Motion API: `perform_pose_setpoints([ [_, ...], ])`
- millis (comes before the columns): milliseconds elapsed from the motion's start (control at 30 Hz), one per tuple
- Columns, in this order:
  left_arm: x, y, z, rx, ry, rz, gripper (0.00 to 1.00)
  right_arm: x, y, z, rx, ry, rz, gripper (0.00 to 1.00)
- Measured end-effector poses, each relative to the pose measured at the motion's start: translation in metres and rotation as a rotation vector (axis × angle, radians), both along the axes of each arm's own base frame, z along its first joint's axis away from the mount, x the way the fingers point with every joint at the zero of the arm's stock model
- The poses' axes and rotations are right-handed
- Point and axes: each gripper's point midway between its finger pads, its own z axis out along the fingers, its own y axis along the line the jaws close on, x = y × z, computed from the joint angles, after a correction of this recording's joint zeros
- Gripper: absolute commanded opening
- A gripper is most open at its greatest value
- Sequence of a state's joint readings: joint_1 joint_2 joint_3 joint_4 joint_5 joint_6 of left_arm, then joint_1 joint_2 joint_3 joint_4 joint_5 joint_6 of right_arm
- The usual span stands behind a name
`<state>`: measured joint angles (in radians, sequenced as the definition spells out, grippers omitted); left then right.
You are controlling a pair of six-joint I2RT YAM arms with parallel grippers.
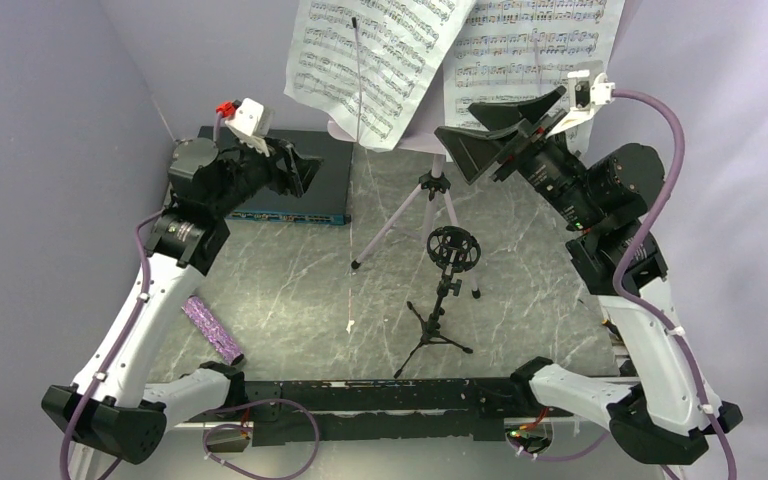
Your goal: Set up the instrument practice props
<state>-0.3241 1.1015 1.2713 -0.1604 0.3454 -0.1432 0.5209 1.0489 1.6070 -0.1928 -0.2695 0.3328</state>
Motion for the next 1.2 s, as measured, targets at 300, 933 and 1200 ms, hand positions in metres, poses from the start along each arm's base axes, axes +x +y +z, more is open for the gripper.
perform_pose_setpoints([
  [300, 0.0, 0.007, -0.014, 0.018, 0.053, 0.04, 0.75, 0.008, 0.013, -0.041, -0.058, 0.089, 0.043, 0.9],
  [933, 0.027, 0.017, 0.082, 0.025, -0.147, 0.086, 0.88, -0.005, 0.016, -0.052, -0.082, 0.105, 0.099, 0.93],
  [1200, 0.049, 0.012, 0.083, 0.03, -0.162, 0.091, 0.89, -0.006, 0.016, -0.052, -0.083, 0.103, 0.102, 0.94],
])
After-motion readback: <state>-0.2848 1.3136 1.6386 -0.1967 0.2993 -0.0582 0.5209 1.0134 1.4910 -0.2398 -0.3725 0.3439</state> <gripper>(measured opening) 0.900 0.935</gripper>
